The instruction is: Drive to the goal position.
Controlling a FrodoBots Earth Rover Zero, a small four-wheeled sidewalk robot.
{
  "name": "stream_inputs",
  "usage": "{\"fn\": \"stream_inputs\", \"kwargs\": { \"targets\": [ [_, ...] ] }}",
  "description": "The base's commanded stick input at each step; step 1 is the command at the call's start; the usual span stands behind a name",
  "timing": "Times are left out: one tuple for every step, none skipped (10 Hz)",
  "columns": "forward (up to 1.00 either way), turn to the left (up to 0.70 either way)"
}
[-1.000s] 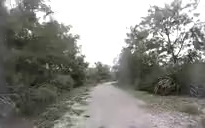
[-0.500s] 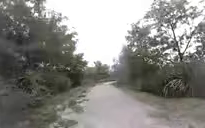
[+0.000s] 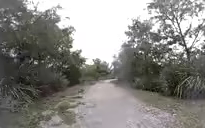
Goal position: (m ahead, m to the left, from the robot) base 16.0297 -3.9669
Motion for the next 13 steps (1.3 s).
{"fn": "stream_inputs", "kwargs": {
  "targets": [
    [0.85, 0.00],
    [0.85, 0.00],
    [0.85, 0.00],
    [0.85, 0.00],
    [0.85, 0.00],
    [0.85, 0.00],
    [0.85, 0.00],
    [0.85, 0.00],
    [0.85, 0.00],
    [0.85, 0.00],
    [0.85, 0.00],
    [0.85, 0.00],
    [0.85, 0.00]
  ]
}}
